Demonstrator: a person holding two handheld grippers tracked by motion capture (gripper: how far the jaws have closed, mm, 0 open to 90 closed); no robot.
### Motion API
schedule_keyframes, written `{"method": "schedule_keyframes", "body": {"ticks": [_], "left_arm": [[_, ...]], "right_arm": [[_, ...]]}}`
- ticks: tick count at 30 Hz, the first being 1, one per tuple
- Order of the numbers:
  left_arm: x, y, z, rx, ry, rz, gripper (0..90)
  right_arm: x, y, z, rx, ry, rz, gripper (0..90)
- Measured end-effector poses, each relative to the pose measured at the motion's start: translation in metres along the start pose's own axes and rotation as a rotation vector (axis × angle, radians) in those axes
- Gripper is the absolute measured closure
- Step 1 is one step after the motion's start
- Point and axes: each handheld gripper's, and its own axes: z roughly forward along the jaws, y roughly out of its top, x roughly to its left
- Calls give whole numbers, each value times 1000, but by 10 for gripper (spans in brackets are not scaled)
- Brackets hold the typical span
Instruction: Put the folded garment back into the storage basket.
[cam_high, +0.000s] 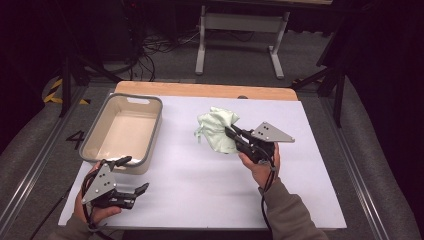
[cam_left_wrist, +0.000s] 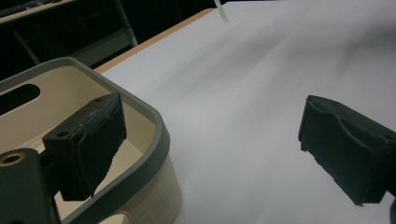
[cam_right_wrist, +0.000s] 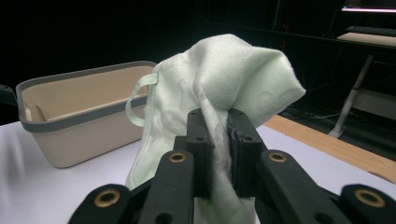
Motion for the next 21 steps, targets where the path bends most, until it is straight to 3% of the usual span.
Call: {"method": "schedule_keyframes", "body": {"ticks": [21], "left_arm": [[-2, 0, 1, -3, -11, 8, 85]], "right_arm": [[18, 12, 46, 6, 53, 10, 809]]}}
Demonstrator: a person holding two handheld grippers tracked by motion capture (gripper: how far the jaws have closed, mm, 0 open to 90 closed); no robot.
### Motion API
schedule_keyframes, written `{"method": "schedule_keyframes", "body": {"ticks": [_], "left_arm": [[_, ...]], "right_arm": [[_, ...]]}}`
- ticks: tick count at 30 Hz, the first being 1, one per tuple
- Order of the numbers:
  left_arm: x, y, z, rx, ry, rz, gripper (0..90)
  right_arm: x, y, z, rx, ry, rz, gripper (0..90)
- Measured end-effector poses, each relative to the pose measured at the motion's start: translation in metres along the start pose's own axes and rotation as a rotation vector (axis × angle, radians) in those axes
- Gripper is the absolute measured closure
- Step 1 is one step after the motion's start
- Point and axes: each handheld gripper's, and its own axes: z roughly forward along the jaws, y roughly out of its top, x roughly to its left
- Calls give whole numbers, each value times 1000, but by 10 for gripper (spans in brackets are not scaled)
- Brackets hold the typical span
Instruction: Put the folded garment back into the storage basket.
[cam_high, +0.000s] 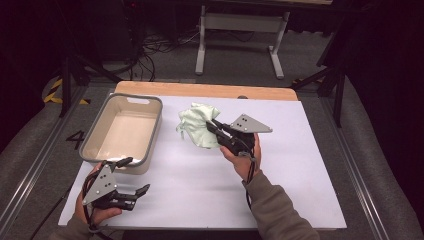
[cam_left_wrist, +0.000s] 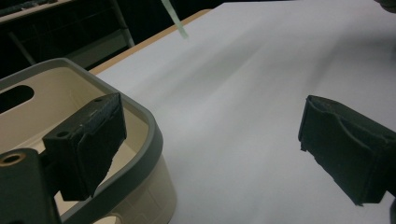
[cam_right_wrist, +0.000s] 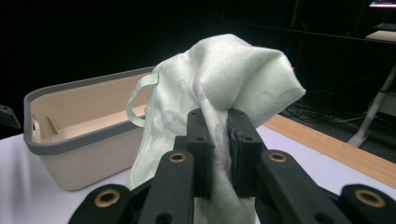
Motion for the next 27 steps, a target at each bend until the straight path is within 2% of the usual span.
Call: {"method": "schedule_keyframes", "body": {"ticks": [9, 27], "left_arm": [[-2, -1, 2, 4, -9, 5, 85], [-2, -2, 1, -4, -20, -7, 86]], "right_arm": [[5, 3, 17, -2, 4, 18, 809], [23, 11, 53, 15, 40, 5, 809]]}}
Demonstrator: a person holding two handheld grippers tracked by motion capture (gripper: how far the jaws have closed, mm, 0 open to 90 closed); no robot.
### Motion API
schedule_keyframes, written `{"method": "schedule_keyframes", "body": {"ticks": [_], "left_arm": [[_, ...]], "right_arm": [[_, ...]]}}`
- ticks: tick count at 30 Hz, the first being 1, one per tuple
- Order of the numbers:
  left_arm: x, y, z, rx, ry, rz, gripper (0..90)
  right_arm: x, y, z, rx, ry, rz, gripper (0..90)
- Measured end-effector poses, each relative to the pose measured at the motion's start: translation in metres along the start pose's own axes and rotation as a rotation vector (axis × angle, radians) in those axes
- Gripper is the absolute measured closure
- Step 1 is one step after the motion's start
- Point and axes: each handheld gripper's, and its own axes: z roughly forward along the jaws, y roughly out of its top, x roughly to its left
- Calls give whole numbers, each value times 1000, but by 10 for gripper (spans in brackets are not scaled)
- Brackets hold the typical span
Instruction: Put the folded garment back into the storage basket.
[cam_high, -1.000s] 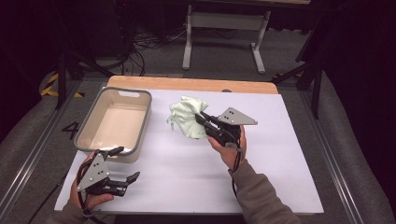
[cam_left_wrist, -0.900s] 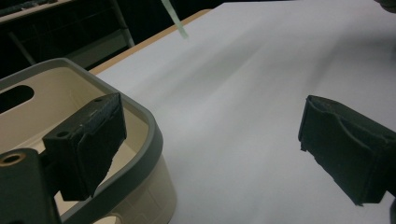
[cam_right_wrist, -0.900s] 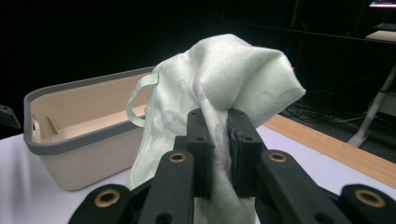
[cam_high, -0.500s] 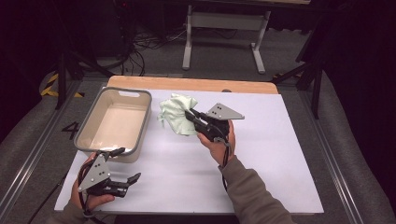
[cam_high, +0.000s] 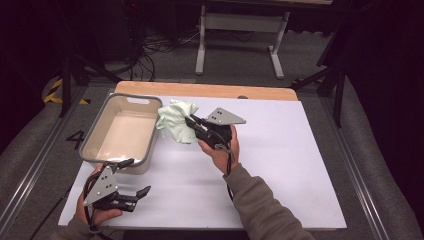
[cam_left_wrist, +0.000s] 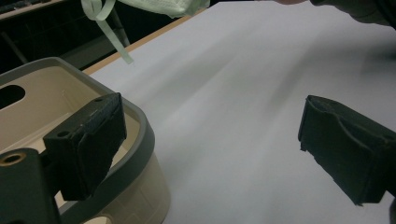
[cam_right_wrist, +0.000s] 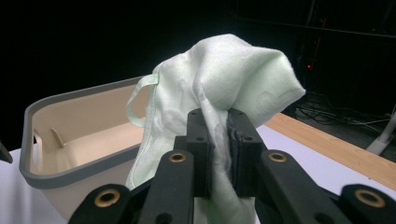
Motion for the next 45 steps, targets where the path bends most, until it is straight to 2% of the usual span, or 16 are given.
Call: {"method": "schedule_keyframes", "body": {"ticks": [7, 9, 14, 22, 24, 27, 31, 45], "left_arm": [[0, 0, 0, -1, 5, 13, 86], [-1, 0, 0, -3, -2, 0, 86], [0, 0, 1, 1, -2, 9, 86], [0, -1, 1, -4, -4, 12, 86], [-1, -1, 1, -11, -15, 3, 86], [-3, -1, 1, -5, -17, 23, 86], [-5, -1, 0, -7, -23, 21, 86], [-5, -2, -3, -11, -23, 15, 89]], "right_arm": [[4, 4, 12, 2, 9, -6, 809], [5, 6, 14, -1, 13, -6, 809], [11, 9, 23, 6, 23, -16, 809], [23, 15, 47, 27, 52, -14, 809], [27, 16, 52, 32, 57, -17, 809], [31, 19, 60, 38, 64, -18, 809], [38, 23, 72, 46, 75, -20, 809], [50, 27, 105, 71, 103, -13, 808]]}}
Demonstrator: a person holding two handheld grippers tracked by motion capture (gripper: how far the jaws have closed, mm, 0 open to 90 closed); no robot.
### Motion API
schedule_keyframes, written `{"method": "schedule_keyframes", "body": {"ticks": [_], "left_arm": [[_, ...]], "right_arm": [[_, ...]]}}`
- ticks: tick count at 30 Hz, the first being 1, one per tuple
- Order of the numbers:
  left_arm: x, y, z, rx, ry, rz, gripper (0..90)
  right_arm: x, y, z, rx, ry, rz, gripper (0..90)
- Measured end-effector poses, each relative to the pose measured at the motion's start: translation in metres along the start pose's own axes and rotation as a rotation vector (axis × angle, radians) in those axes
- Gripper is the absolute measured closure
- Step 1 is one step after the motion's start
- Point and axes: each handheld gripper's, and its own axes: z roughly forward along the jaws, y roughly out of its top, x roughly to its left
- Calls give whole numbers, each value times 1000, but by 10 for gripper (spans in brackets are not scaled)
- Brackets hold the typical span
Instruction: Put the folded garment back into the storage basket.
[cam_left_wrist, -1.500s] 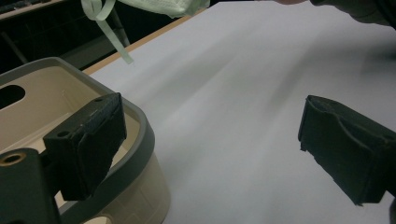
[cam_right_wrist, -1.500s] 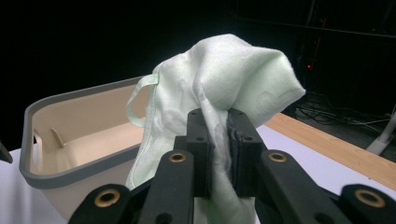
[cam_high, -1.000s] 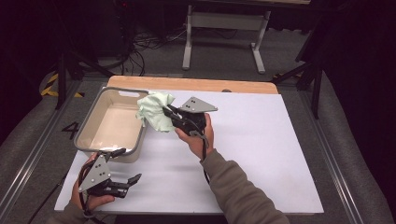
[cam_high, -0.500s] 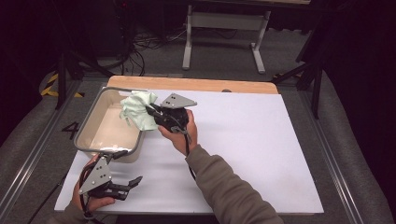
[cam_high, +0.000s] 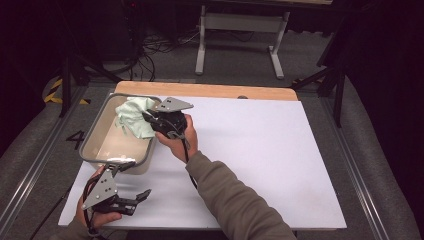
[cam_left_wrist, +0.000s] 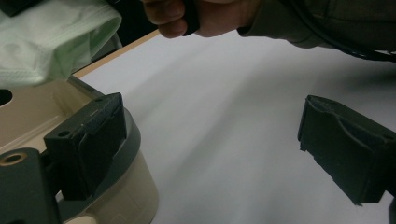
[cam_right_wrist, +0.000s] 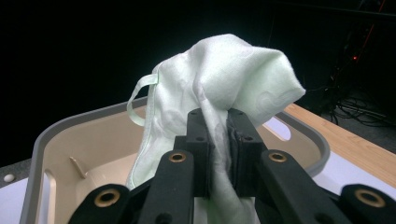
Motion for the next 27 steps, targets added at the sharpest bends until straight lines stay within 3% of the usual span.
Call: {"method": "schedule_keyframes", "body": {"ticks": [10, 27], "left_arm": [[-1, -1, 1, 1, -17, -6, 93], [-4, -2, 4, 4, -39, -6, 93]], "right_arm": [[6, -4, 21, 32, 2, 8, 808], [17, -12, 42, 75, -16, 15, 804]]}}
